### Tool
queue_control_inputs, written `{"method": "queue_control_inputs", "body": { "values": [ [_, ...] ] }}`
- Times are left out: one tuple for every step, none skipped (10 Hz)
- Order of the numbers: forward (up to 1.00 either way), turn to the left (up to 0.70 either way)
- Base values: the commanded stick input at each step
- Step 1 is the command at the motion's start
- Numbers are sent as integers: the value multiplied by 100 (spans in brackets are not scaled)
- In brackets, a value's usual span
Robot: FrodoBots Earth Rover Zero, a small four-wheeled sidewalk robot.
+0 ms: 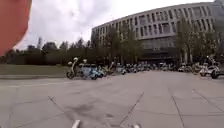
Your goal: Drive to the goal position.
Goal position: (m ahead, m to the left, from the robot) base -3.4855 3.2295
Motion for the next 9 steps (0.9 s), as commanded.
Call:
{"method": "queue_control_inputs", "body": {
  "values": [
    [0,85],
    [0,85],
    [0,85],
    [0,85],
    [0,85],
    [0,85],
    [0,85],
    [0,85],
    [0,85]
  ]
}}
